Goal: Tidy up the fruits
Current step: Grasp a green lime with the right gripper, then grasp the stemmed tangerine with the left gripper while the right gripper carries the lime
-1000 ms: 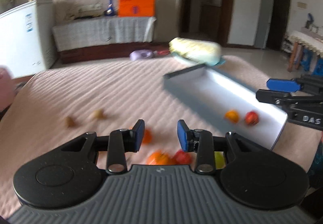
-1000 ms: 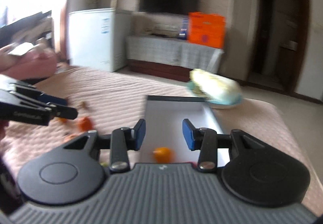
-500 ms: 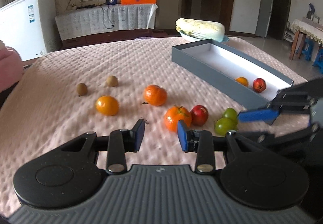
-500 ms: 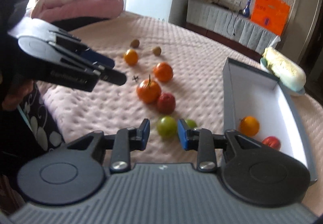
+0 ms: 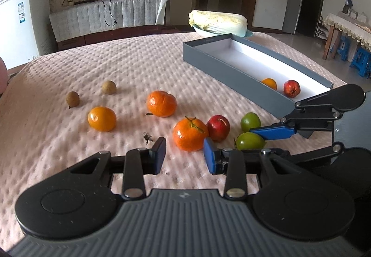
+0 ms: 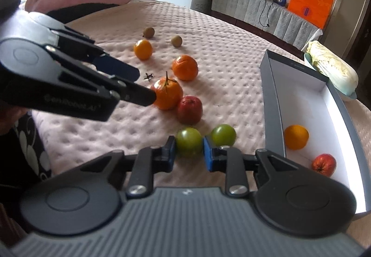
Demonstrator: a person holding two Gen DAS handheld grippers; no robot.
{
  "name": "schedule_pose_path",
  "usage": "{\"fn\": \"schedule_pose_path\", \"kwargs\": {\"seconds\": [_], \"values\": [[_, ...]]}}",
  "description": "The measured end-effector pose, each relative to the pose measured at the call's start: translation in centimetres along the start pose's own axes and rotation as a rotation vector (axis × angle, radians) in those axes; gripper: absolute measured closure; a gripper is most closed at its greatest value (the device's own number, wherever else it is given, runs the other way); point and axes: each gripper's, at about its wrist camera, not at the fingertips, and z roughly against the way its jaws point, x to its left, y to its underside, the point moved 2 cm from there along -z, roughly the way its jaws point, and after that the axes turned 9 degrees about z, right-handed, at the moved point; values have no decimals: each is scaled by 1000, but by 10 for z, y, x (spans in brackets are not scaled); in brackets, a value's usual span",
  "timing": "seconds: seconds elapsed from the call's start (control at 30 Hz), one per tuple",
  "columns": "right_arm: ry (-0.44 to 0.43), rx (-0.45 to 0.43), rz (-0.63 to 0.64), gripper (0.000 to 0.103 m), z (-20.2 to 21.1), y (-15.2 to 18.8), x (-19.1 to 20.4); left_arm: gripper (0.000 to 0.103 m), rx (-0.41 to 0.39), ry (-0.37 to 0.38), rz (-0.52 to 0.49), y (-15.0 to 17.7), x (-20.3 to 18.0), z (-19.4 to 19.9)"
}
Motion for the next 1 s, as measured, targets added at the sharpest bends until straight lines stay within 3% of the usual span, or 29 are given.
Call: {"fn": "schedule_pose_path", "kwargs": {"seconds": [0.2, 0.53, 0.7, 1.0], "values": [[-45, -4, -10, 75, 12, 7, -3, 62, 18, 4, -9, -1, -5, -12], [-50, -31, -40, 75, 25, 13, -18, 62, 17, -7, 20, -8, -8, -27], [-56, -47, -36, 75, 28, 10, -17, 51, 32, -17, 28, -6, -6, -33], [-46, -65, -44, 75, 30, 5, -21, 60, 34, -3, 17, -5, -6, -34]]}}
